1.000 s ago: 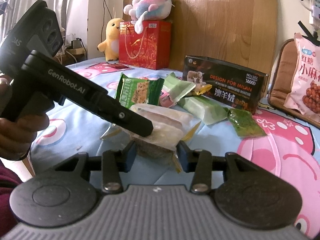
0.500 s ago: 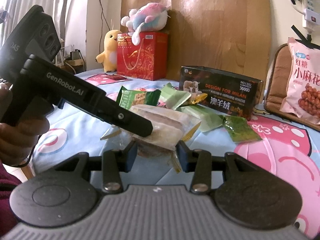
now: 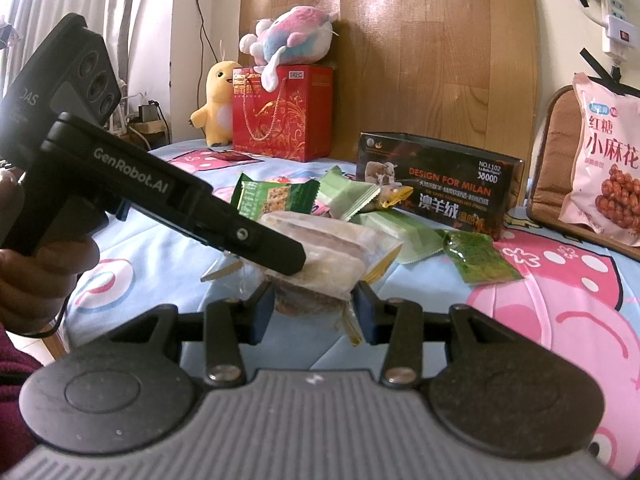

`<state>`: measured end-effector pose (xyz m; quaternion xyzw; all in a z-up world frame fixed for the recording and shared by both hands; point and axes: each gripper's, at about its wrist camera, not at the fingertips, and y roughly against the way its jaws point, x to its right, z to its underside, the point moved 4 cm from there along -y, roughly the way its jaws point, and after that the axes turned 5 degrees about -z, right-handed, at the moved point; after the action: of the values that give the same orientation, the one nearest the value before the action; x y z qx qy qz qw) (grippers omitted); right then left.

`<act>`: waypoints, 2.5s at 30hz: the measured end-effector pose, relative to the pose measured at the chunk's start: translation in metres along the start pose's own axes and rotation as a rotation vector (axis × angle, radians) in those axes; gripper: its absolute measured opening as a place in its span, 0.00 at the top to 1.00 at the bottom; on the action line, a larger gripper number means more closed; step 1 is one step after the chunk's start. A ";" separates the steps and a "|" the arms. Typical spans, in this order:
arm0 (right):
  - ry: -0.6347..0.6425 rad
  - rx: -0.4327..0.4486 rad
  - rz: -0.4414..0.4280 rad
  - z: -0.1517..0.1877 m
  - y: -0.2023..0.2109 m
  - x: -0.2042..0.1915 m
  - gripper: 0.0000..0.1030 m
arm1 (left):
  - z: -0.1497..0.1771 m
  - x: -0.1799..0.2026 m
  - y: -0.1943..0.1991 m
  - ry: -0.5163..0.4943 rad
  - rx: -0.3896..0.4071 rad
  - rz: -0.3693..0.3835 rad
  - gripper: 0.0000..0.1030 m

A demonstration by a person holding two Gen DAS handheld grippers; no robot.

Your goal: Organize snacks

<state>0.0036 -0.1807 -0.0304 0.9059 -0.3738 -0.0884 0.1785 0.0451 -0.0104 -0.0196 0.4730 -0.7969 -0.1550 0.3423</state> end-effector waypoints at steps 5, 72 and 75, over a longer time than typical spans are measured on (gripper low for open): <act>0.000 0.001 0.001 0.000 0.000 0.000 0.55 | 0.000 0.000 0.000 0.000 0.000 0.000 0.50; -0.646 -0.086 -0.033 -0.054 -0.125 0.122 0.79 | -0.106 -0.107 -0.034 0.166 0.056 -0.127 0.50; -0.662 -0.078 -0.030 -0.059 -0.116 0.115 0.86 | -0.100 -0.104 -0.032 0.166 0.049 -0.124 0.50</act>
<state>0.1773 -0.1707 -0.0244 0.8260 -0.3943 -0.3948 0.0804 0.1681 0.0709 -0.0078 0.5407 -0.7386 -0.1167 0.3853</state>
